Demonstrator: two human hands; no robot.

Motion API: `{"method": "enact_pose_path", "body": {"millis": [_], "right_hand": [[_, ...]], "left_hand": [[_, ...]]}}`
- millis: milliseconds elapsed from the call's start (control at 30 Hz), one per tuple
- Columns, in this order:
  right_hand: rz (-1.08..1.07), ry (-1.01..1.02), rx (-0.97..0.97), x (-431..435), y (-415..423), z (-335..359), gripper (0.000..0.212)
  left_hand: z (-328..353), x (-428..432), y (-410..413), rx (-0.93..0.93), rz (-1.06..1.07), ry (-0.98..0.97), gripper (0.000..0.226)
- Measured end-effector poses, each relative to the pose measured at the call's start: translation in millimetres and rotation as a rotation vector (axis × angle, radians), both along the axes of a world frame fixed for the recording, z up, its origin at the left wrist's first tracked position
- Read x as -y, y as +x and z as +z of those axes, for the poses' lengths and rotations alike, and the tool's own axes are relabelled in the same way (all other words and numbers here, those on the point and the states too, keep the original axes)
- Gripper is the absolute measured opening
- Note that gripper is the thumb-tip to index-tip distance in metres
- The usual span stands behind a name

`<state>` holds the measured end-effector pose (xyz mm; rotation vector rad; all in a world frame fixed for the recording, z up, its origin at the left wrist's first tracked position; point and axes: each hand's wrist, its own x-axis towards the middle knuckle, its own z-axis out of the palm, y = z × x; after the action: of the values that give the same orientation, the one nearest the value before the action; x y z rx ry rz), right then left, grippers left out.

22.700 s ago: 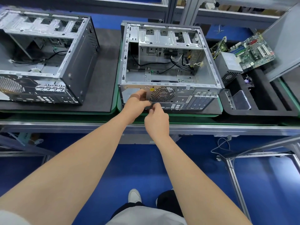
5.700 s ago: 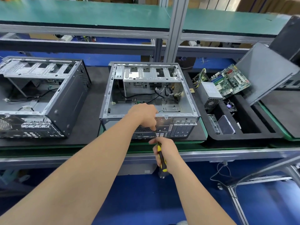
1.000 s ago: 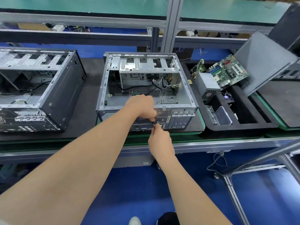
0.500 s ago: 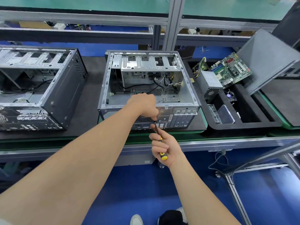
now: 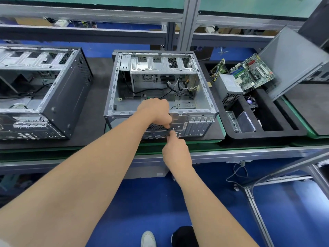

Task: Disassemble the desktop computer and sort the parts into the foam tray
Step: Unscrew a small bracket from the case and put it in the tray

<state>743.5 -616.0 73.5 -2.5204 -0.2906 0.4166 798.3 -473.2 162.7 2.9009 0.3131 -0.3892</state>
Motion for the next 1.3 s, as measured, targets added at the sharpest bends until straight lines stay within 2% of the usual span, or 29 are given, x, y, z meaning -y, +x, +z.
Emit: {"method": "enact_pose_path", "body": {"millis": [67,100,200,267,333,400,633,733,800,900,1133,1233,1300], "right_hand": [[0.049,-0.155,0.124,-4,-5,-5,0.045],[0.037,-0.141,0.132,-5,-4,-8,0.045],[-0.026,0.077,0.008,-1,2,-6,0.016],[-0.102,0.299,-0.210,2,8,-3,0.025],[-0.214,0.593,-0.567,8,13,-3,0.032],[-0.263,0.845,-0.839,17,16,0,0.033],[-0.280,1.461,-1.394,29,11,-10,0.025],[-0.281,1.580,-1.433,26,9,-14,0.029],[-0.297,1.509,-1.343,23,9,-16,0.029],[-0.277,1.276,-1.055,22,10,-15,0.029],[-0.067,0.366,-0.199,9,8,-3,0.023],[-0.014,0.116,-0.010,4,7,-4,0.016],[0.043,-0.056,0.092,1,2,-4,0.034]], "left_hand": [[0,0,-1,0.003,-0.001,-0.001,0.035],[0,0,-1,0.005,0.000,-0.002,0.035],[0,0,-1,0.000,0.005,-0.010,0.035],[0,-1,0,0.000,0.009,-0.014,0.036],[0,-1,0,-0.002,0.010,-0.017,0.038],[0,-1,0,-0.004,0.009,-0.017,0.038],[-1,-1,1,-0.001,0.011,-0.016,0.032],[-1,0,1,-0.004,0.009,-0.013,0.032],[-1,-1,0,-0.003,0.006,-0.010,0.031],[-1,-1,1,-0.005,0.004,-0.002,0.033],[0,0,0,-0.011,-0.002,-0.005,0.034],[0,0,0,-0.009,-0.004,0.004,0.034],[-1,0,0,-0.005,-0.001,0.005,0.032]]}}
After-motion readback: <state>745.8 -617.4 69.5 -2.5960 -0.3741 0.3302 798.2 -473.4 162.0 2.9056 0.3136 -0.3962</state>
